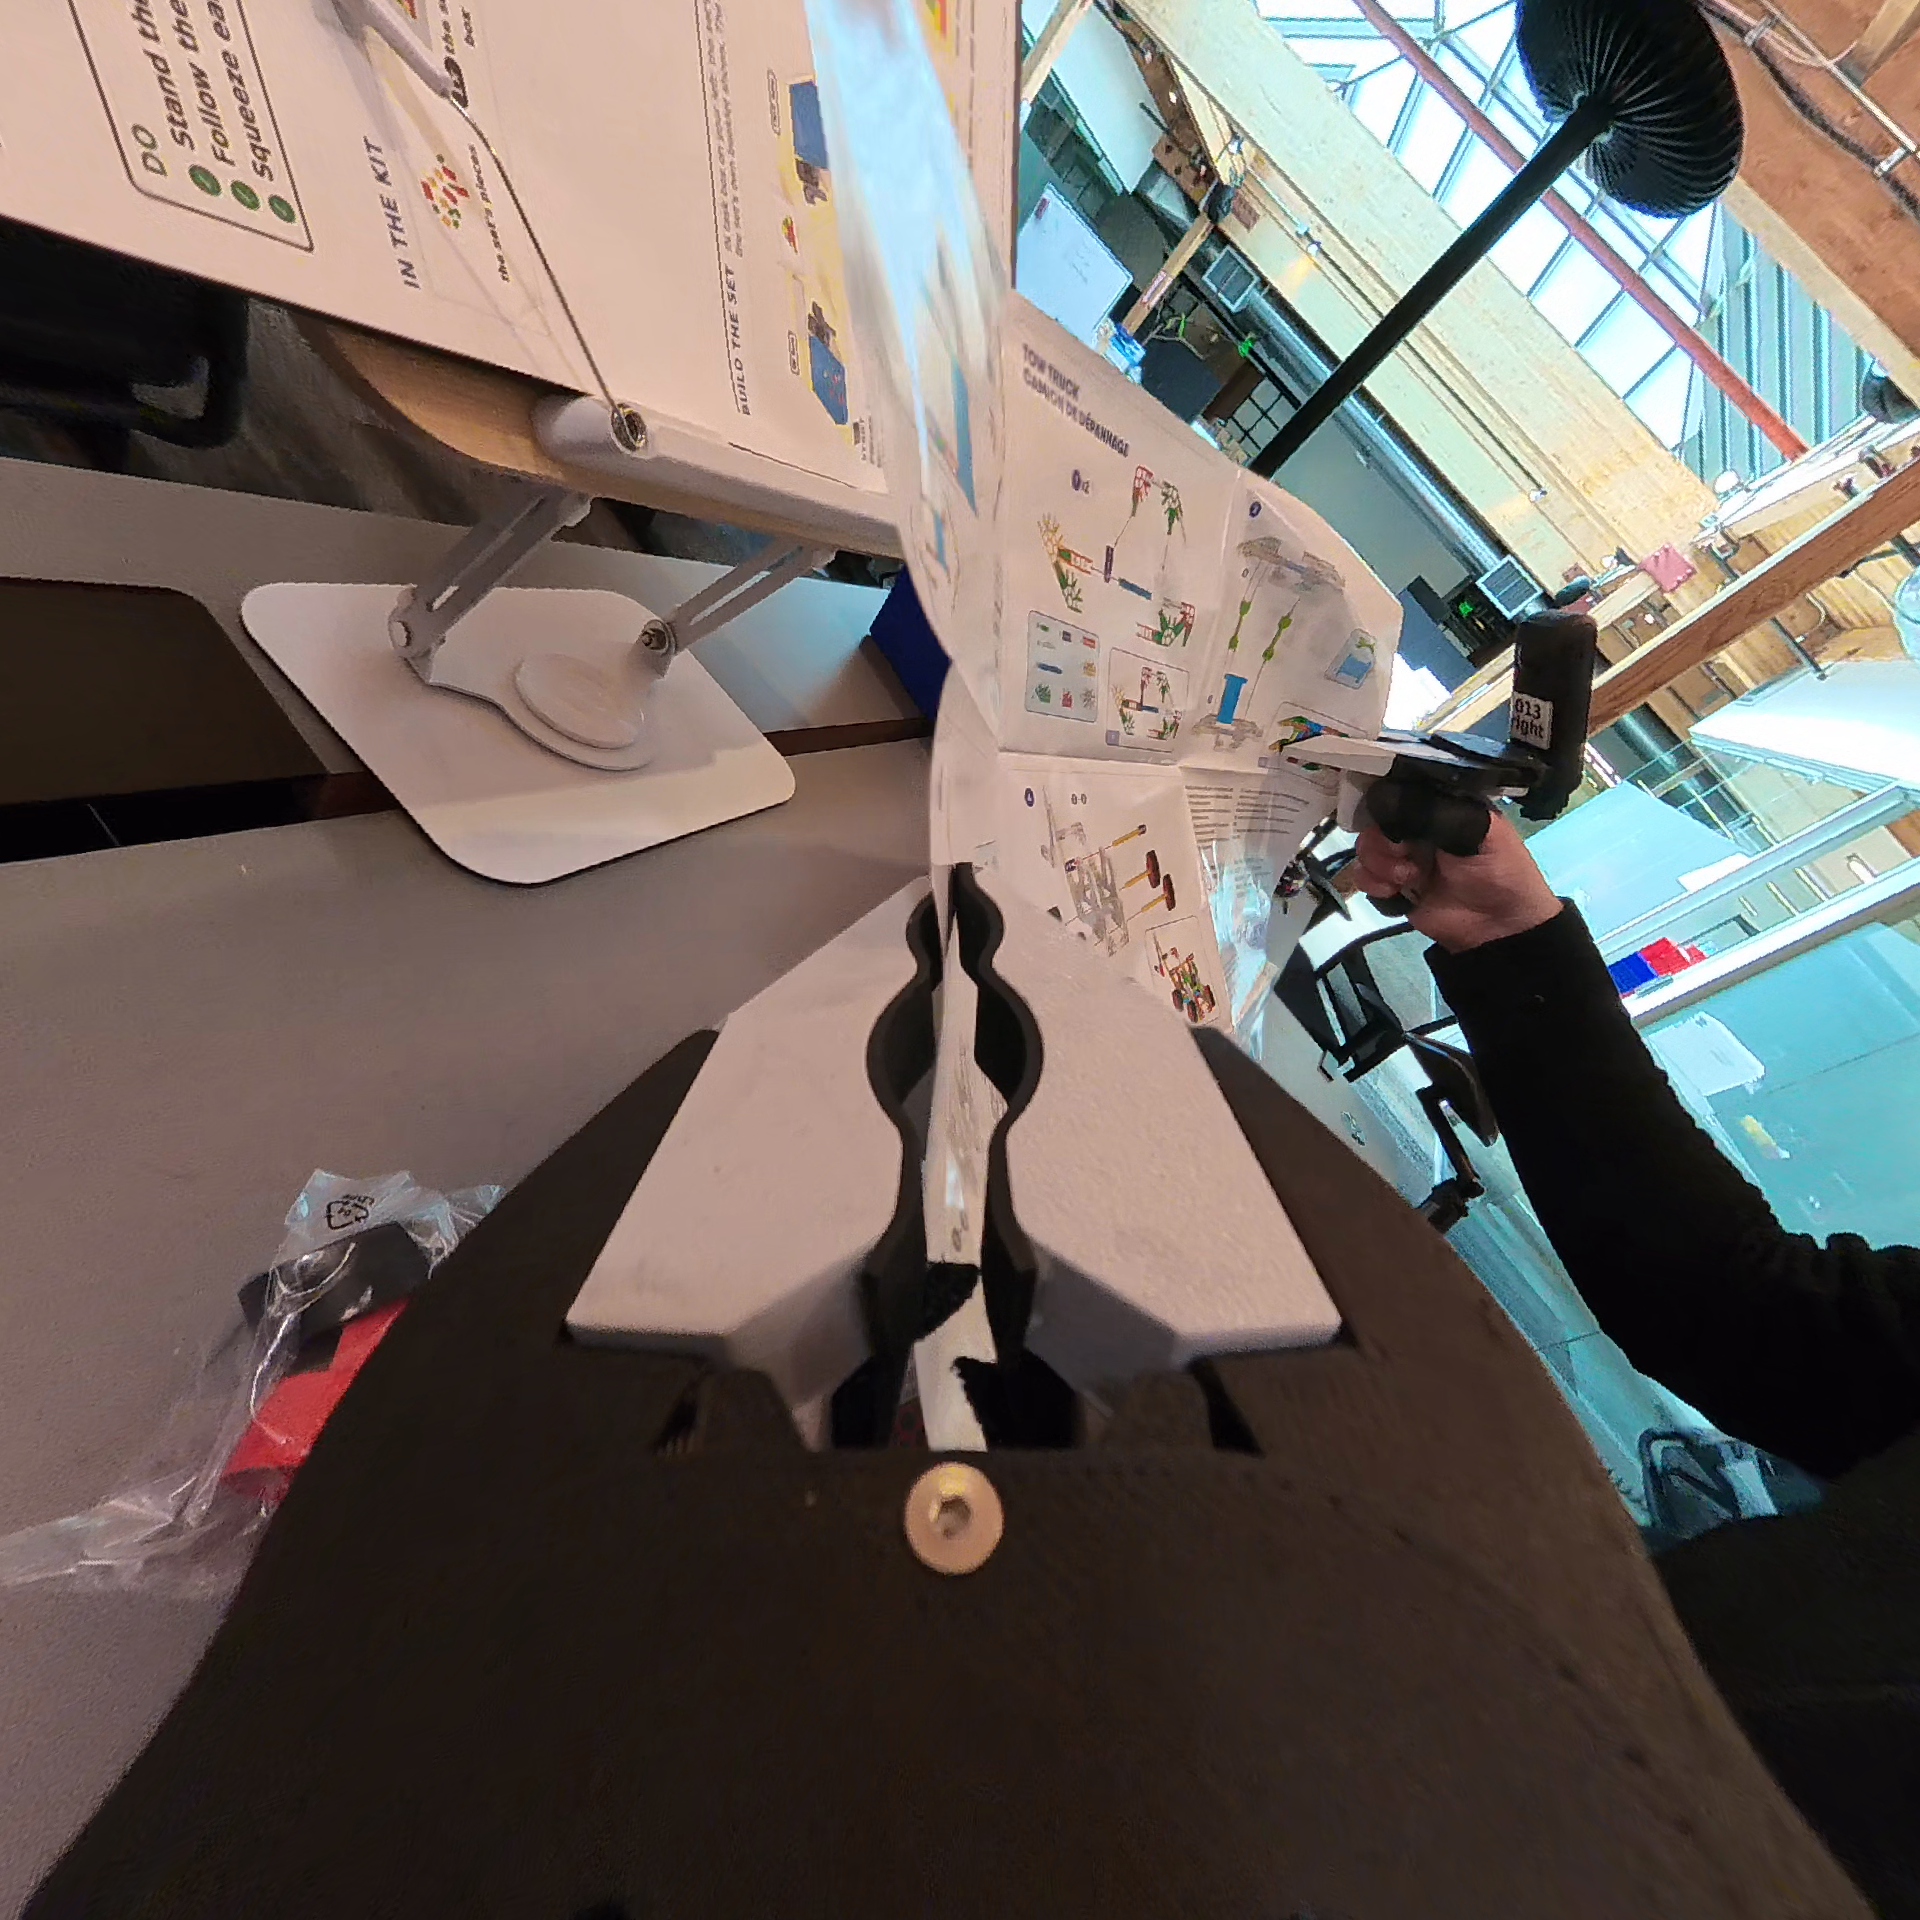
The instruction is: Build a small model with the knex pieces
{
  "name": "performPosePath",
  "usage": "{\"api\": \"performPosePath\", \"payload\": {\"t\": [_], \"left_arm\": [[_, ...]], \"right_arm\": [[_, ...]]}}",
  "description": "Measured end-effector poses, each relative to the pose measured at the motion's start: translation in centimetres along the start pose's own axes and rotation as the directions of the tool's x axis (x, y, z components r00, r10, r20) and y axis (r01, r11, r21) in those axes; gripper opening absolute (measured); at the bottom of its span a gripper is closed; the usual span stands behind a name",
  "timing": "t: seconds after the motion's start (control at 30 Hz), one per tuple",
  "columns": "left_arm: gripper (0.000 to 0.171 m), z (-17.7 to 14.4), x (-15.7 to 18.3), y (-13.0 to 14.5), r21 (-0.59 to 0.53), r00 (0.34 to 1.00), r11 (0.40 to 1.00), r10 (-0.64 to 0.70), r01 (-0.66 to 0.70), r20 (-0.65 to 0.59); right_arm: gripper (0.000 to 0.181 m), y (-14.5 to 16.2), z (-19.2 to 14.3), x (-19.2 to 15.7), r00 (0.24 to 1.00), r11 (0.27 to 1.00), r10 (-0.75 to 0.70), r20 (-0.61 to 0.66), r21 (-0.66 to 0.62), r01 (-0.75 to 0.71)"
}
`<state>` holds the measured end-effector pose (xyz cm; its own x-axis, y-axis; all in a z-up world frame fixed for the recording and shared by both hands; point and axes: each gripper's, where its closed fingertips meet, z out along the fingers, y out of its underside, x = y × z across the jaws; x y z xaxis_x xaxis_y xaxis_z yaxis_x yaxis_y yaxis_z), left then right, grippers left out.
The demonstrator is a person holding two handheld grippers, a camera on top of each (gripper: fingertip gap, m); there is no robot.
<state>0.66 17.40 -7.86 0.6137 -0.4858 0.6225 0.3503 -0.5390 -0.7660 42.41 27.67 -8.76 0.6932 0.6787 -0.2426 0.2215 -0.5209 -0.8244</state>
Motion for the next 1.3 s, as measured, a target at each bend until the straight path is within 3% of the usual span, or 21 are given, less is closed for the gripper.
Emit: {"api": "performPosePath", "payload": {"t": [0.67, 0.97, 1.07, 1.17, 1.3], "left_arm": [[0.0, 0.4, -1.0, 0.9, 0.006, 1.0, 1.0, -0.015, 0.015, -0.007], [0.0, 0.2, -1.8, 1.7, 0.001, 1.0, 1.0, -0.028, 0.028, 0.01], [0.0, 0.1, -2.1, 1.9, -0.001, 0.999, 0.999, -0.033, 0.033, 0.016], [0.0, 0.1, -2.2, 2.2, -0.004, 0.999, 0.999, -0.035, 0.035, 0.02], [0.0, 0.2, -2.3, 2.6, -0.006, 0.999, 0.999, -0.04, 0.041, 0.025]], "right_arm": [[0.0, 0.6, 2.0, -0.2, 0.999, 0.999, -0.035, -0.009, 0.01, 0.035], [0.065, 2.7, 0.4, 0.7, 0.996, 0.999, -0.033, -0.081, -0.001, 0.033], [0.07, 3.8, -1.2, 0.5, 0.991, 0.999, -0.053, -0.121, -0.004, 0.053], [0.067, 4.7, -2.0, -3.2, 0.994, 0.996, -0.091, -0.058, -0.001, 0.091], [0.034, 7.9, 0.3, -12.9, 0.97, 0.979, -0.185, 0.157, -0.051, 0.195]]}}
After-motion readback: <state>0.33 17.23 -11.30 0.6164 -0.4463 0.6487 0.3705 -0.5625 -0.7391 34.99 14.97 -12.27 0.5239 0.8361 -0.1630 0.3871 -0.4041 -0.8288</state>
